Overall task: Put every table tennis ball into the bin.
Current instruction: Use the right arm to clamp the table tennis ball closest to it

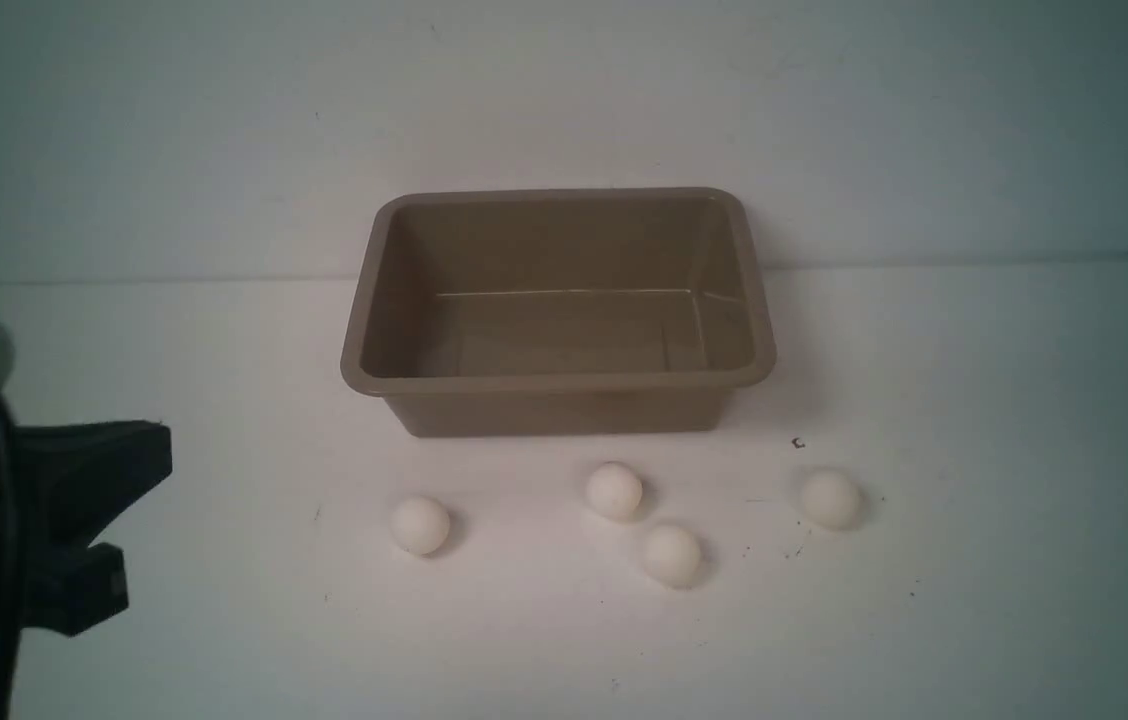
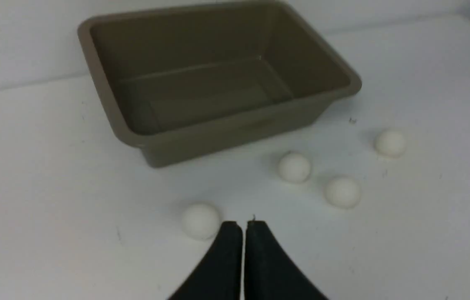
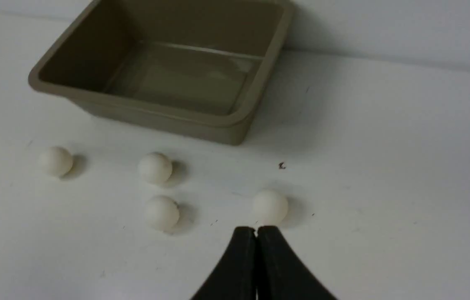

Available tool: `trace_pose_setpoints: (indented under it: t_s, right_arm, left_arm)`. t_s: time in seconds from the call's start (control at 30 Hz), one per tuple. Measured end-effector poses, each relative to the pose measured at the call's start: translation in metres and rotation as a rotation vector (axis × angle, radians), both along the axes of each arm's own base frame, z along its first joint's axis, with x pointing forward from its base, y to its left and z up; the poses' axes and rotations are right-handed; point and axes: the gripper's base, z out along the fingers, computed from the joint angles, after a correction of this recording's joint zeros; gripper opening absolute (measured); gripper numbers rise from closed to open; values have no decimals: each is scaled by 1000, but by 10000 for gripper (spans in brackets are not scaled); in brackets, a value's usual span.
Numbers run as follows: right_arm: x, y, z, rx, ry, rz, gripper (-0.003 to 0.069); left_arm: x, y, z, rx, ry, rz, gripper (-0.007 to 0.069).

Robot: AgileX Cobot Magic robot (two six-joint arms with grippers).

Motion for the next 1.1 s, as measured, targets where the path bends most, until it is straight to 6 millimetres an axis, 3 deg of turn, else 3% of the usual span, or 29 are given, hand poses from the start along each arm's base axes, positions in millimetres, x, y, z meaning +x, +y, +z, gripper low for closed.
trace_pose_setpoints:
  t_s: [0.13,0.33,0.53,0.73,0.83,1.1]
  right_arm:
    - [21,14,-18,-35,106,81,-10]
    - [72,56,-57,-244,342,161,-10]
    - [117,95,-62,-475,368,104,-10]
    - [145,110,-70,-510,350,88,6]
    - [152,114,-80,-517,371,106,58]
    - [171,126,-123,-541,449,145,367]
  left_arm:
    - [18,-1,4,71,68,-47,-4]
    - [50,-11,-5,156,168,-139,-4]
    - [67,-22,-30,267,268,-204,-3]
    - [80,-22,-47,310,343,-169,-1]
    - [82,-21,-49,319,344,-162,-1]
    - [82,-21,-49,321,345,-162,13]
